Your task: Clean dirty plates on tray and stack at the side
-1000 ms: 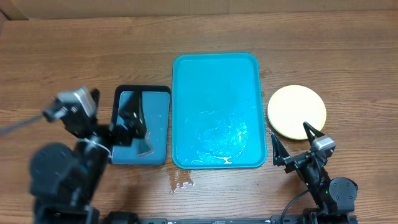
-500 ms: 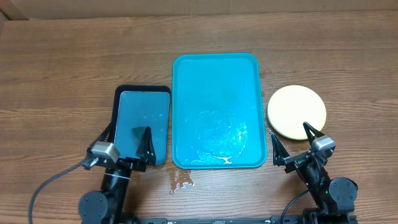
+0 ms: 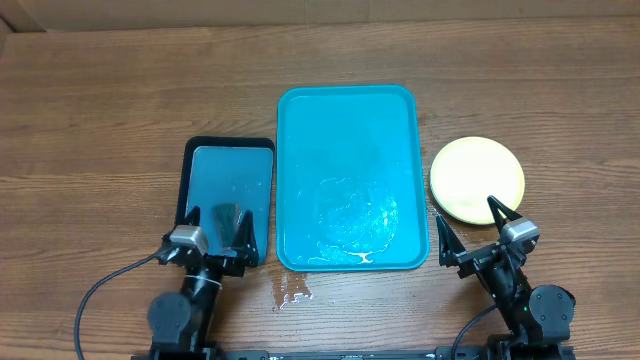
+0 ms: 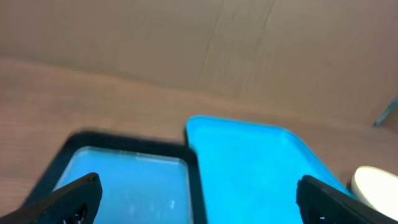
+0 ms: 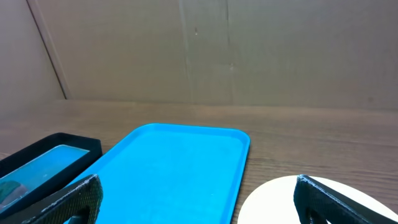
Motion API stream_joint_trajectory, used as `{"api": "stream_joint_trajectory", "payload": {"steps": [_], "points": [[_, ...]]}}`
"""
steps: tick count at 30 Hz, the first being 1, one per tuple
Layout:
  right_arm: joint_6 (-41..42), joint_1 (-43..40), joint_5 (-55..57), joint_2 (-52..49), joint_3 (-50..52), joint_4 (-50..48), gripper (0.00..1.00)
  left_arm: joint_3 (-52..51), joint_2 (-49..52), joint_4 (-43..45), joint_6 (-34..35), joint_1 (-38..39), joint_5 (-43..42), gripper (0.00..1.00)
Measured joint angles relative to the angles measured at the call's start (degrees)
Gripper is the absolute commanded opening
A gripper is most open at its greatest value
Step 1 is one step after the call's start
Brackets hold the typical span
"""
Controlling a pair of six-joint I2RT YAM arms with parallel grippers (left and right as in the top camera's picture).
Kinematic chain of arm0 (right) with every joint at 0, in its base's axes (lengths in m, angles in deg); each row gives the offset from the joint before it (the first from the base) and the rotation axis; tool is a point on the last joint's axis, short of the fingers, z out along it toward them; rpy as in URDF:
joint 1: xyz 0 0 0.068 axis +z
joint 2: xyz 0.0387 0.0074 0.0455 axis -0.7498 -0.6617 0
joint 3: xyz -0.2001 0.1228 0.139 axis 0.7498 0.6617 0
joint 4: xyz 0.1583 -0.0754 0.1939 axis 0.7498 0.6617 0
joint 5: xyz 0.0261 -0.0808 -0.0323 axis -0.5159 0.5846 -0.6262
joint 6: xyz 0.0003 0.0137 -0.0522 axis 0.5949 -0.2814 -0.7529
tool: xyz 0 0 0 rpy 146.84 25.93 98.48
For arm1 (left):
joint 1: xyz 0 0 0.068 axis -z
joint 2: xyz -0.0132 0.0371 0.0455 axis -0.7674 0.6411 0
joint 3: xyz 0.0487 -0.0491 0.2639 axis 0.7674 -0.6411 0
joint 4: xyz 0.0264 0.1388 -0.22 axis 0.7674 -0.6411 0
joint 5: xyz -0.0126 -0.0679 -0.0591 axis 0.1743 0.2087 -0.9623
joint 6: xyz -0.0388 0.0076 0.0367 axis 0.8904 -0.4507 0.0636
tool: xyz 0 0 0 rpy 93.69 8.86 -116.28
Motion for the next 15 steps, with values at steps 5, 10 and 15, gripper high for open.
{"api": "stream_joint_trajectory", "payload": {"steps": [5, 10, 15], "points": [[0.0, 0.0, 0.0, 0.0, 0.0, 0.0, 1.0, 0.0, 0.0, -0.7, 0.0, 0.0, 0.0, 1.0], [0.0, 0.0, 0.0, 0.0, 0.0, 0.0, 1.0, 0.0, 0.0, -0.7, 0.0, 0.0, 0.0, 1.0], [0.0, 0.0, 0.0, 0.0, 0.0, 0.0, 1.0, 0.0, 0.0, -0.7, 0.0, 0.0, 0.0, 1.0]]}}
